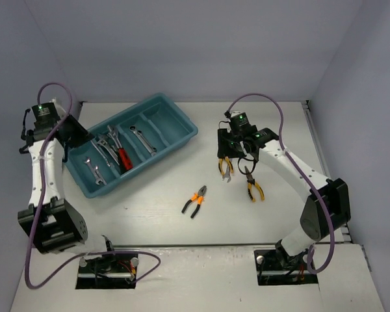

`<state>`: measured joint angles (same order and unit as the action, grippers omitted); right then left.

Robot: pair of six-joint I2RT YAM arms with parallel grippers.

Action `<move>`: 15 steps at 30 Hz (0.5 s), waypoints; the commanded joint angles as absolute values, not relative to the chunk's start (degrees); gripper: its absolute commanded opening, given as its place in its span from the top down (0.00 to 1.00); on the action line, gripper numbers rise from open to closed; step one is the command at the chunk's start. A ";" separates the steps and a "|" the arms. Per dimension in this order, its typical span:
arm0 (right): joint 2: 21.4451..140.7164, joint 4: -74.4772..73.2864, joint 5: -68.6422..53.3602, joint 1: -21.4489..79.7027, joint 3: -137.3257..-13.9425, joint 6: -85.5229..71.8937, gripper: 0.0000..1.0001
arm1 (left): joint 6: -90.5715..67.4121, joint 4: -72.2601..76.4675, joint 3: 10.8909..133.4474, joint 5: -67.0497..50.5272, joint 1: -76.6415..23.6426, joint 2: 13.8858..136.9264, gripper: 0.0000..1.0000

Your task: Sort the tools into containers

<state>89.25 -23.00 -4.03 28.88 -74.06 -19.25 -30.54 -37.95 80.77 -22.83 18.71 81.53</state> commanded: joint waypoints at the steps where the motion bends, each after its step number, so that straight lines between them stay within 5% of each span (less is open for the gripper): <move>1: 87.59 -21.74 0.97 28.02 -72.48 -19.04 0.53 | -25.85 -43.80 86.25 -20.04 22.15 89.65 1.00; 7: 89.53 -21.62 5.56 27.69 -70.84 -18.98 0.55 | -23.35 -44.77 89.39 -12.44 23.68 96.22 0.98; 15: 96.29 -21.50 10.61 26.29 -72.72 -21.56 0.60 | -23.60 -44.79 89.46 -9.67 23.59 97.51 0.61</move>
<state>92.54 -22.82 5.59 27.51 -70.72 -19.52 -24.27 -44.86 86.08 -11.73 23.71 100.47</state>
